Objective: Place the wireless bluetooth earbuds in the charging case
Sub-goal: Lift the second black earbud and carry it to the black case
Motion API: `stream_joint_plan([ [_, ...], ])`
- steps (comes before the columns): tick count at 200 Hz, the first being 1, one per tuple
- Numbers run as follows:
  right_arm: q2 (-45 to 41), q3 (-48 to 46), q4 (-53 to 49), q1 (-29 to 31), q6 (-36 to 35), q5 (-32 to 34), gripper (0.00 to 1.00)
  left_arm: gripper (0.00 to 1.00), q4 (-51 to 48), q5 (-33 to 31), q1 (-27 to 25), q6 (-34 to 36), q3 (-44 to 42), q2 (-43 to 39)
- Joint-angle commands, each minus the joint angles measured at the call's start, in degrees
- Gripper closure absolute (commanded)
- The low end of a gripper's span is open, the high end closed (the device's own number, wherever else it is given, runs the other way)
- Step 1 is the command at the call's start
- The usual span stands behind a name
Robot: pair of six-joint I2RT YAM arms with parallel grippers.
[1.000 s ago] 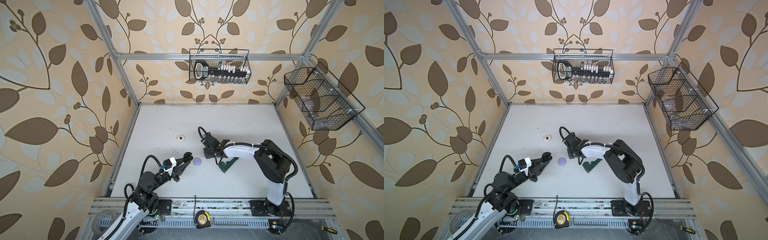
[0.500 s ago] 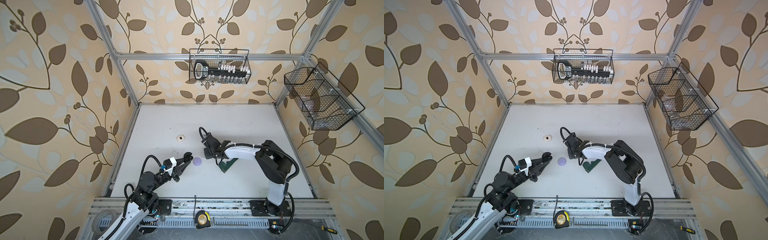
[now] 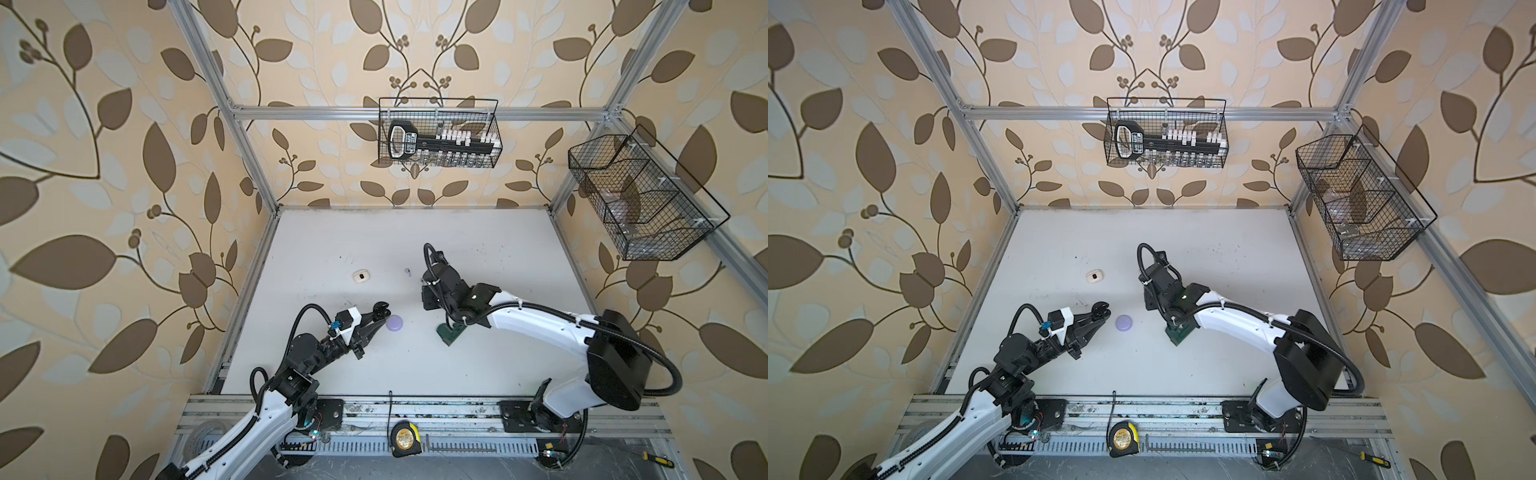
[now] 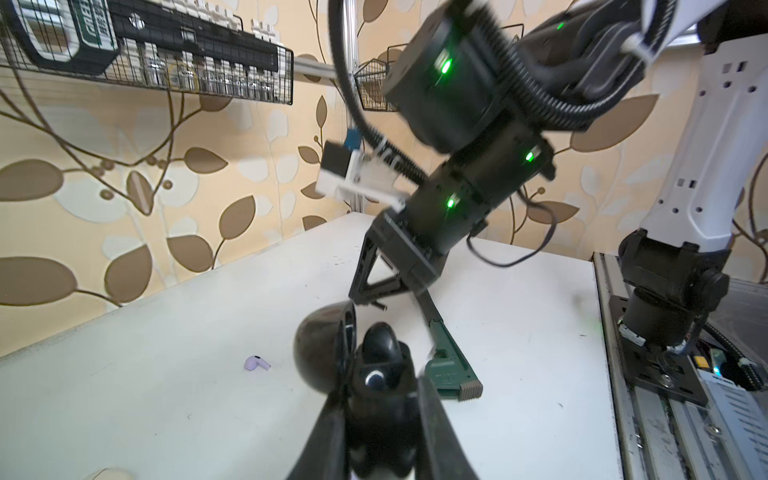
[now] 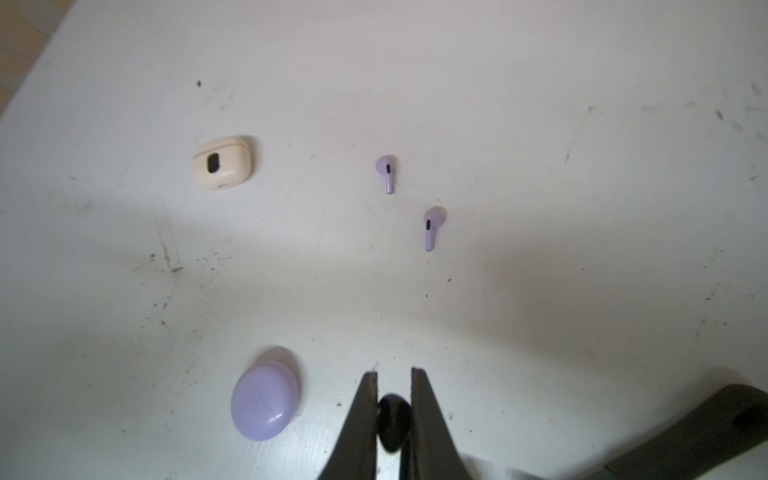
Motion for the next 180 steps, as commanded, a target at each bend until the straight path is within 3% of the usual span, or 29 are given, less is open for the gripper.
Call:
stream_joint_plan([
  [1,-4.6,-1.6,0.4,1.6,1.9,4.6,0.86,1.00,13.6,0.3,-0.5,-1.4,2.0,6.2],
  [80,-18.2,-2.3,7.7,14.1,1.4,17.7,0.86,1.00,33.1,-0.2,-1.9,-7.2,2.9,23.8],
  [128,-17.5,-4.4,20.7,22.0,-0.6,23.9,0.89,1.00,37.4,-0.3,-4.1,-8.7,4.2,28.3],
  [180,-11.5,-3.0,29.0,25.7,-0.8,23.1,0.90,1.00,38.8,-1.0,-5.0,-9.0,3.9,28.7],
])
